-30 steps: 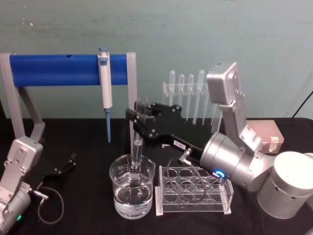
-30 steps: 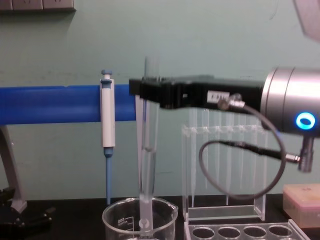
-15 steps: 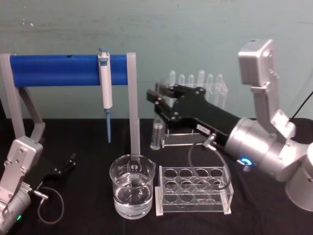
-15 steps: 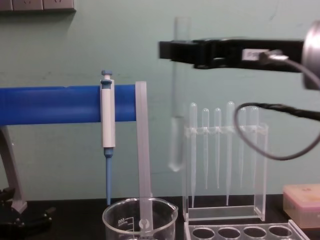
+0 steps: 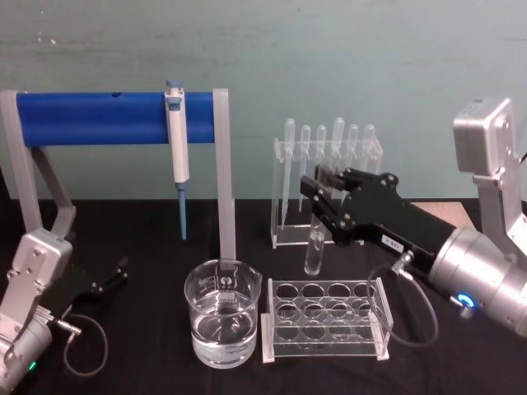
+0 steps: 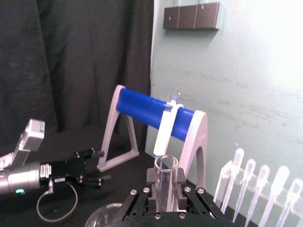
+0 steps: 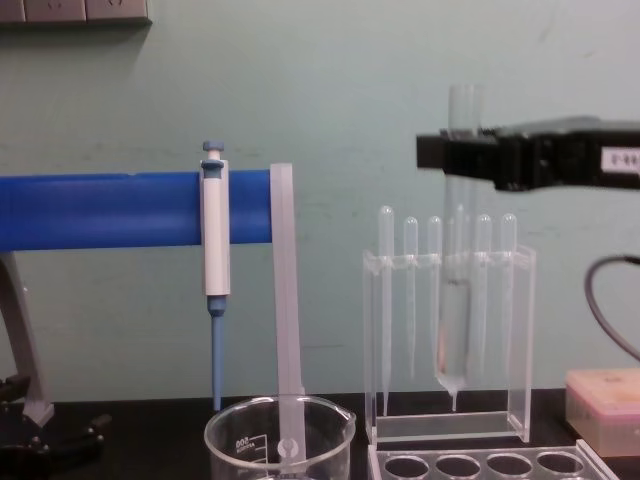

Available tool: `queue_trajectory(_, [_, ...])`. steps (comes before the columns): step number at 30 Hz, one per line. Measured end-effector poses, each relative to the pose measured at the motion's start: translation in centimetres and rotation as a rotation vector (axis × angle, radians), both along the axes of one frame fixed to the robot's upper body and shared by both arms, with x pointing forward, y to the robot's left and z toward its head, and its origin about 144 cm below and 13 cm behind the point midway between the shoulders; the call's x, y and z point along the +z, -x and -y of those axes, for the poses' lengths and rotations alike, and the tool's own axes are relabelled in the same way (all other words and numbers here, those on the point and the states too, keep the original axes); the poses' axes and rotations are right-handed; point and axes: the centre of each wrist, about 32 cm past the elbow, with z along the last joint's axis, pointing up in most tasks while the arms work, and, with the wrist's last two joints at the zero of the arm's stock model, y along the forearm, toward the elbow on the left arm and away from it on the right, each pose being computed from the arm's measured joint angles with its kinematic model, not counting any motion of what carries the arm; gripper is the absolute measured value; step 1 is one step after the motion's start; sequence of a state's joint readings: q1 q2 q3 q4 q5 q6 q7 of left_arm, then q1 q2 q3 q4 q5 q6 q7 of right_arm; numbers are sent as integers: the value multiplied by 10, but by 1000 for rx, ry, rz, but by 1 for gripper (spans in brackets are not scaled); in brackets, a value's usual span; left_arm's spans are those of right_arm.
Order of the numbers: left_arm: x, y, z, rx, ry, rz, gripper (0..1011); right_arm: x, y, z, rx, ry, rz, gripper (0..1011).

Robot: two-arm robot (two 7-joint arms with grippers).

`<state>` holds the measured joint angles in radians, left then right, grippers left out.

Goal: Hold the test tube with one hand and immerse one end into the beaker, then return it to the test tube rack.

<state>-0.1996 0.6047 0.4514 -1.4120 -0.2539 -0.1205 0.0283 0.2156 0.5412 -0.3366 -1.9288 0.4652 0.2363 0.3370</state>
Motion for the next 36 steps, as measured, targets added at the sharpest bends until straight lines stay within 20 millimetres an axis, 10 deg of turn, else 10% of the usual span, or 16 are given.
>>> queue_trajectory(36, [0, 0, 0, 0, 0, 0, 1000, -56, 6, -2, -73, -17, -76, 225])
